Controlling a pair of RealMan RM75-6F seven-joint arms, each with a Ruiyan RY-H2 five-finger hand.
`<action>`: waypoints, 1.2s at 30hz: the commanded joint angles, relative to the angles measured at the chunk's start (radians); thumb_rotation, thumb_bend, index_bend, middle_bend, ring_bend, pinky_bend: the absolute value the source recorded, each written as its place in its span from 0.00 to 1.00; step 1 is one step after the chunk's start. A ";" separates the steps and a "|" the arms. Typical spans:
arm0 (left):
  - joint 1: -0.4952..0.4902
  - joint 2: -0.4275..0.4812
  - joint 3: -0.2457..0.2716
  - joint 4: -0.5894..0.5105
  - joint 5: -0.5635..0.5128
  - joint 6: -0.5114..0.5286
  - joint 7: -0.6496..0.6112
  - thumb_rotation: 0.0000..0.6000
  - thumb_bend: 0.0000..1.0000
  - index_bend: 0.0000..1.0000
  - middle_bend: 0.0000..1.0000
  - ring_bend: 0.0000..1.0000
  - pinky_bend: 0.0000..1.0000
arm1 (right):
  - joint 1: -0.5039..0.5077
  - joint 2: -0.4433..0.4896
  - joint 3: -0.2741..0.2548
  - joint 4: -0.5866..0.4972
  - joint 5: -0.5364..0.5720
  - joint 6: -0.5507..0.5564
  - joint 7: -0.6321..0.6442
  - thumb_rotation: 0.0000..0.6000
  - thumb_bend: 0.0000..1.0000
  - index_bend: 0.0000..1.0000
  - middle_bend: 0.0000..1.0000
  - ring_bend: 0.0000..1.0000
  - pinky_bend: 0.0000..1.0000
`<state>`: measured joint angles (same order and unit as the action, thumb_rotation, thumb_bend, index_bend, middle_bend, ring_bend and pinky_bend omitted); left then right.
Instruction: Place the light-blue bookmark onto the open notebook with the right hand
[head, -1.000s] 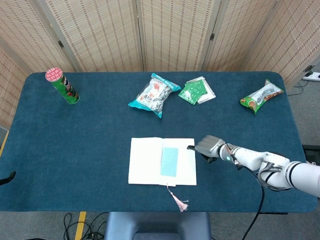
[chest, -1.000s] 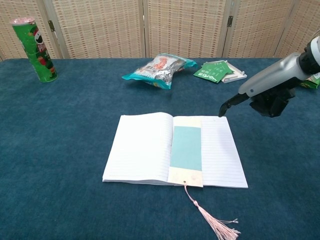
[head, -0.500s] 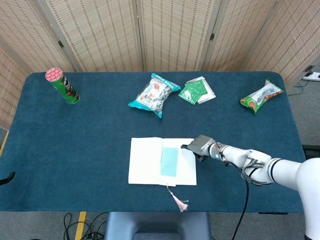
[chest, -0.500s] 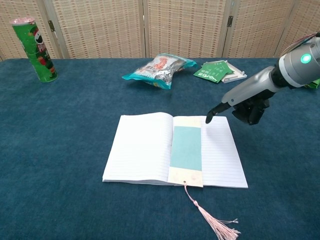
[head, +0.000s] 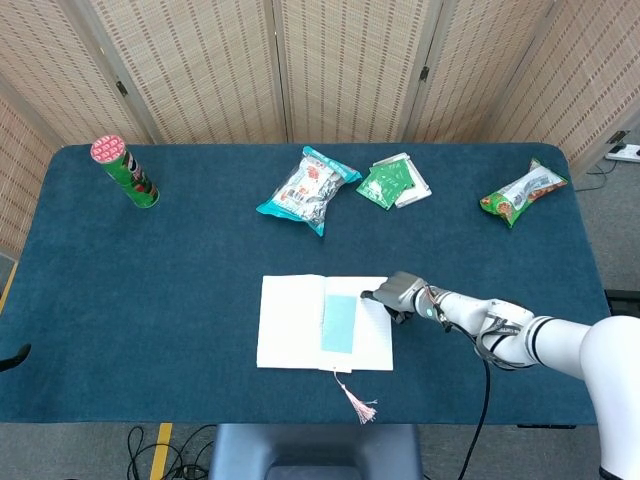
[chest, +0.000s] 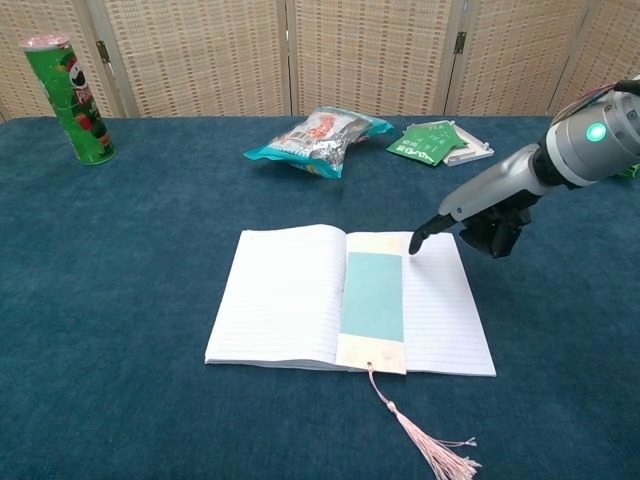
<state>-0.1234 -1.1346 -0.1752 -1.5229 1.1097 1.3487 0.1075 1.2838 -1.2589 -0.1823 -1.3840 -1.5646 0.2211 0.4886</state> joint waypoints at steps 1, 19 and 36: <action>0.000 0.001 -0.001 0.001 -0.001 -0.001 -0.001 1.00 0.22 0.09 0.00 0.00 0.25 | -0.001 -0.006 0.003 0.005 -0.001 -0.003 -0.002 1.00 1.00 0.00 1.00 1.00 1.00; 0.000 0.001 -0.001 0.005 -0.005 -0.005 -0.003 1.00 0.22 0.09 0.00 0.00 0.25 | -0.004 -0.038 0.021 0.039 0.001 -0.018 -0.004 1.00 1.00 0.00 1.00 1.00 1.00; 0.002 0.001 -0.001 0.008 -0.007 -0.005 -0.003 1.00 0.22 0.09 0.00 0.00 0.25 | 0.002 -0.068 0.035 0.071 -0.003 -0.024 0.009 1.00 1.00 0.00 1.00 1.00 1.00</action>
<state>-0.1215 -1.1334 -0.1767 -1.5151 1.1026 1.3440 0.1048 1.2858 -1.3263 -0.1469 -1.3133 -1.5674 0.1969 0.4976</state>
